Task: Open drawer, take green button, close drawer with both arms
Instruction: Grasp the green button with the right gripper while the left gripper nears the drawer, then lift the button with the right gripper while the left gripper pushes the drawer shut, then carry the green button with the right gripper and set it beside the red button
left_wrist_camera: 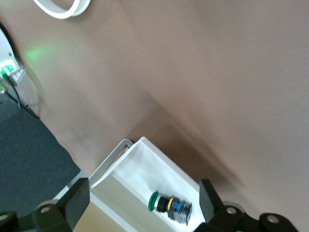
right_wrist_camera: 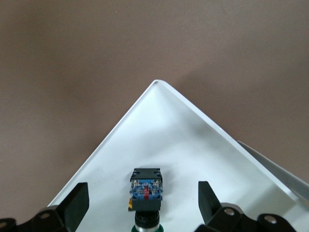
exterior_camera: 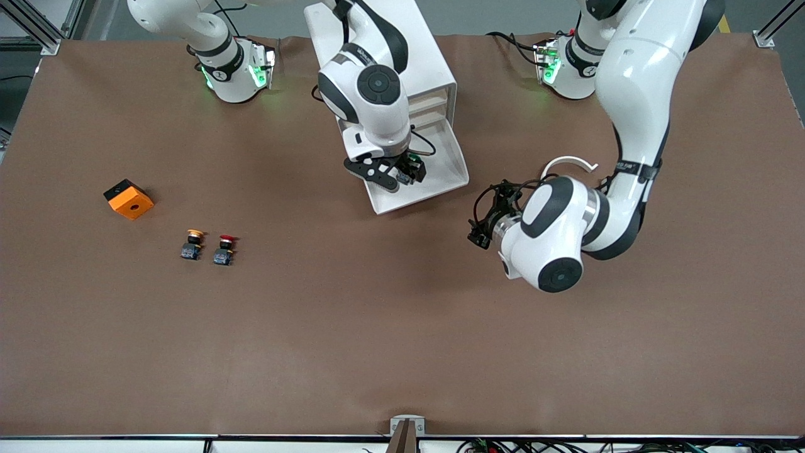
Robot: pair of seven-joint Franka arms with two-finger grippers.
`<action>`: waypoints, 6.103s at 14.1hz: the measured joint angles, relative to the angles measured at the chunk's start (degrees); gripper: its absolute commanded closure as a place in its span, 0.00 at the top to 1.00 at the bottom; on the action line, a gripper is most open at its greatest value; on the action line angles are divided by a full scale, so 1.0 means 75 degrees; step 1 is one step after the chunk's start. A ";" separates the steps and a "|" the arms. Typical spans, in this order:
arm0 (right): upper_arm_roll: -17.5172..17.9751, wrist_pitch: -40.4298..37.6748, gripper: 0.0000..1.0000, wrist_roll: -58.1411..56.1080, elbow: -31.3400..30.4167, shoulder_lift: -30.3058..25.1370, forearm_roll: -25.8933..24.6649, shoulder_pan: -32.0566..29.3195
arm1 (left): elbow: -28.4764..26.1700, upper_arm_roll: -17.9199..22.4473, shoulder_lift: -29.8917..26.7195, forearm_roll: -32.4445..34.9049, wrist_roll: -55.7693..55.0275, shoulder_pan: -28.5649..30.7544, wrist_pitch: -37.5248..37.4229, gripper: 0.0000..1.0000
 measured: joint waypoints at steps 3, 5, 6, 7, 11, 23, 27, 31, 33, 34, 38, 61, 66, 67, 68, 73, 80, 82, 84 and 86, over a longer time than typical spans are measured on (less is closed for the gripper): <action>-0.0003 0.0208 1.00 0.0336 0.0014 0.0358 -0.0088 0.0198 | 0.0000 0.0000 -0.0423 0.0401 0.0136 -0.0086 0.0356 1.00; -0.0006 0.0219 1.00 0.0520 0.0028 0.0448 -0.0136 0.0259 | -0.0001 -0.0051 -0.0629 0.1148 0.0188 -0.0232 0.0703 1.00; -0.0009 0.0219 1.00 0.0602 0.0031 0.0466 -0.0148 0.0272 | -0.0004 -0.0117 -0.0698 0.1438 0.0290 -0.0296 0.0826 1.00; -0.0011 0.0219 1.00 0.0696 0.0031 0.0479 -0.0153 0.0280 | -0.0005 -0.0193 -0.0743 0.1581 0.0454 -0.0333 0.0926 1.00; -0.0011 0.0218 1.00 0.0870 0.0031 0.0536 -0.0153 0.0364 | -0.0041 -0.0239 -0.0949 0.1600 0.1863 -0.0296 0.1303 1.00; -0.0016 0.0320 0.00 0.0955 0.0103 0.0724 -0.0155 0.0506 | -0.4705 -0.0830 -0.2364 0.3364 0.2418 -0.0491 0.6163 1.00; -0.0042 0.0317 0.00 0.0973 0.0245 0.0724 -0.0153 0.0506 | -0.5027 -0.0832 -0.2393 0.3458 0.2451 -0.0478 0.6573 1.00; -0.0167 -0.0001 0.00 0.0947 0.0693 0.0712 -0.0153 0.0345 | -0.5103 -0.0832 -0.2268 0.3767 0.2466 -0.0478 0.6824 1.00; -0.0190 -0.0701 0.00 0.0667 0.1141 0.0656 -0.0151 0.0049 | -0.5103 -0.0834 -0.2134 0.3890 0.2484 -0.0497 0.6915 1.00; -0.0194 -0.1072 0.00 0.0430 0.1371 0.0597 -0.0137 -0.0138 | -0.5101 -0.0837 -0.2064 0.4000 0.2485 -0.0514 0.6959 1.00; -0.0222 -0.2148 0.00 -0.1189 0.1707 0.0032 -0.0018 -0.1147 | -0.5047 -0.0865 -0.1778 0.4244 0.2486 -0.0634 0.7077 1.00; -0.0255 0.1861 0.00 -0.7350 -0.2383 -0.0527 0.0029 -0.4429 | -0.4229 -0.1816 -0.0656 0.3827 0.2299 -0.0966 0.6967 1.00; -0.0256 0.2397 0.00 -0.7918 -0.2503 -0.0240 0.0029 -0.4652 | -0.4220 -0.2158 -0.0652 0.3575 0.1759 -0.0968 0.6416 1.00; -0.0255 0.2453 0.00 -0.7942 -0.2503 -0.0166 0.0029 -0.4668 | -0.4220 -0.2209 -0.0651 0.3445 0.1743 -0.0970 0.6296 1.00; -0.0255 0.2502 0.00 -0.7952 -0.2503 -0.0108 0.0028 -0.4671 | -0.4220 -0.2245 -0.0646 0.3312 0.1742 -0.0971 0.6190 1.00; -0.0252 0.2638 0.00 -0.7954 -0.2502 -0.0008 0.0029 -0.4672 | -0.4215 -0.2385 -0.0560 0.2615 0.1742 -0.0976 0.5947 1.00; -0.0252 0.2847 0.00 -0.7954 -0.2502 0.0304 0.0029 -0.4686 | -0.4109 -0.2613 -0.0360 0.1861 0.1688 -0.0993 0.5928 1.00; -0.0252 0.2874 0.00 -0.7953 -0.2502 0.0338 0.0029 -0.4686 | -0.4052 -0.2690 -0.0278 0.1799 0.1537 -0.1020 0.5923 1.00; -0.0249 0.2881 0.00 -0.7952 -0.2502 0.0362 0.0029 -0.4686 | -0.3994 -0.2749 -0.0185 0.1683 0.1398 -0.1055 0.5920 1.00; -0.0249 0.2887 0.00 -0.7943 -0.2502 0.0380 0.0029 -0.4687 | -0.3971 -0.2811 -0.0123 0.1520 0.1369 -0.1067 0.5917 1.00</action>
